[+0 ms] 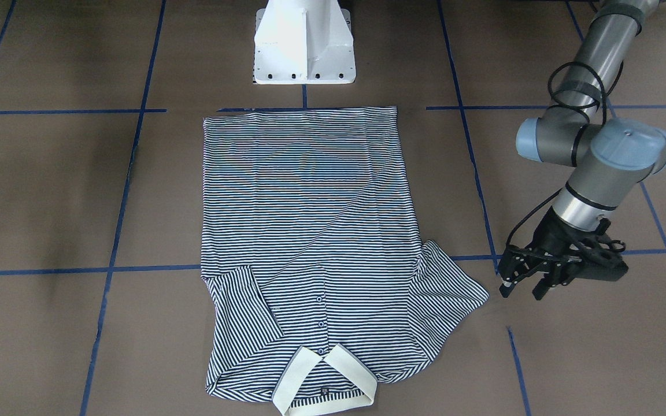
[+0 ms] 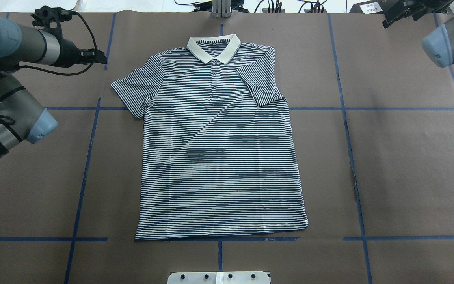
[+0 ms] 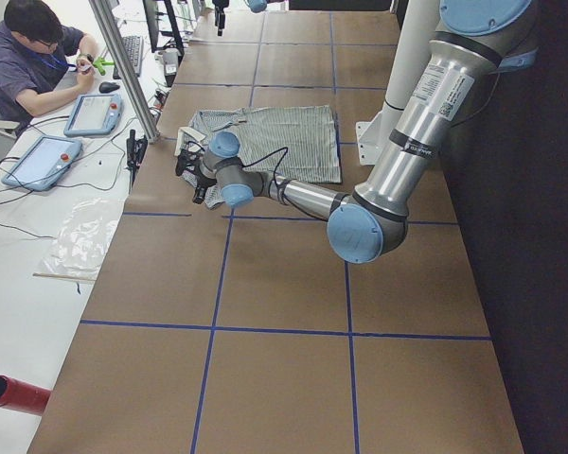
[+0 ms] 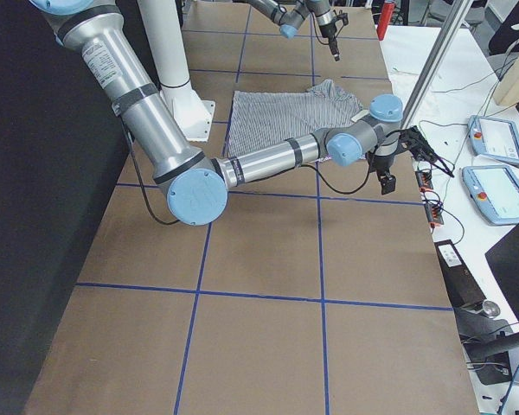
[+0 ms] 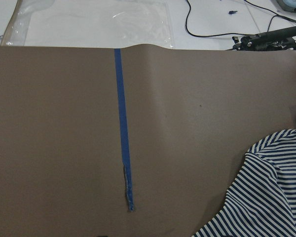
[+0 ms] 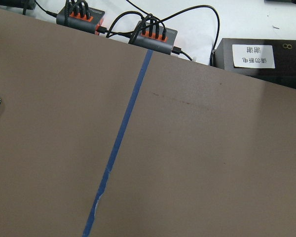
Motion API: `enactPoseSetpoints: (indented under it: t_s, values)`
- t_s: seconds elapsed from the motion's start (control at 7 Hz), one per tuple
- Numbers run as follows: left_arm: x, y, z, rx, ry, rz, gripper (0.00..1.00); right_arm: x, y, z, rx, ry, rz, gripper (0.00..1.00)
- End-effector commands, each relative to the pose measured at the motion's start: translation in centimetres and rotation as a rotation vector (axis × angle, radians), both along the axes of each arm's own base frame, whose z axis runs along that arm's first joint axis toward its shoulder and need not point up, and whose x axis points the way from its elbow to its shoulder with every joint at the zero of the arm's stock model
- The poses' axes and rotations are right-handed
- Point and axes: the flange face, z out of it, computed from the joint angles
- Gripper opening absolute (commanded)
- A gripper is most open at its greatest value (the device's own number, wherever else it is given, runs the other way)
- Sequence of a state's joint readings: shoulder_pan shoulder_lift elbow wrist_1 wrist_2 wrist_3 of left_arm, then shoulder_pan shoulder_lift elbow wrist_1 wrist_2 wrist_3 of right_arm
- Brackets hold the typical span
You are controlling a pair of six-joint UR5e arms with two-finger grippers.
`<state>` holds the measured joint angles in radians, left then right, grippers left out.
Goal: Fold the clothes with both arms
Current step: 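Move the left gripper down to the sleeve nearest it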
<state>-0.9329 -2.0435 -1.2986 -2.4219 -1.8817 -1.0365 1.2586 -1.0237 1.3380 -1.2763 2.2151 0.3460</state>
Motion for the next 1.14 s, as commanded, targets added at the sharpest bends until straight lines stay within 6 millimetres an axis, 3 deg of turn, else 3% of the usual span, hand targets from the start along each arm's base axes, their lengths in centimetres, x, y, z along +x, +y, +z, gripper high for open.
enactPoseSetpoints:
  t_s: [0.0,0.43,0.71,1.0]
  values:
    - [3.4,1.2,1.1,-0.033,-0.014,-0.004,0.64,0.2,0.2,0.6,-0.010,0.001,0.005,1.00]
    - [6.2,2.4,2.8,-0.038,-0.053,0.008,0.62,0.4,0.3,1.0,-0.015,0.006,0.011,1.00]
    - [6.7,2.4,4.0,-0.044,-0.076,0.012,0.62,0.4,0.3,1.0,-0.015,0.006,0.011,1.00]
    - [7.6,1.8,3.6,-0.046,-0.080,0.017,0.59,0.4,0.3,1.1,-0.016,0.007,0.010,1.00]
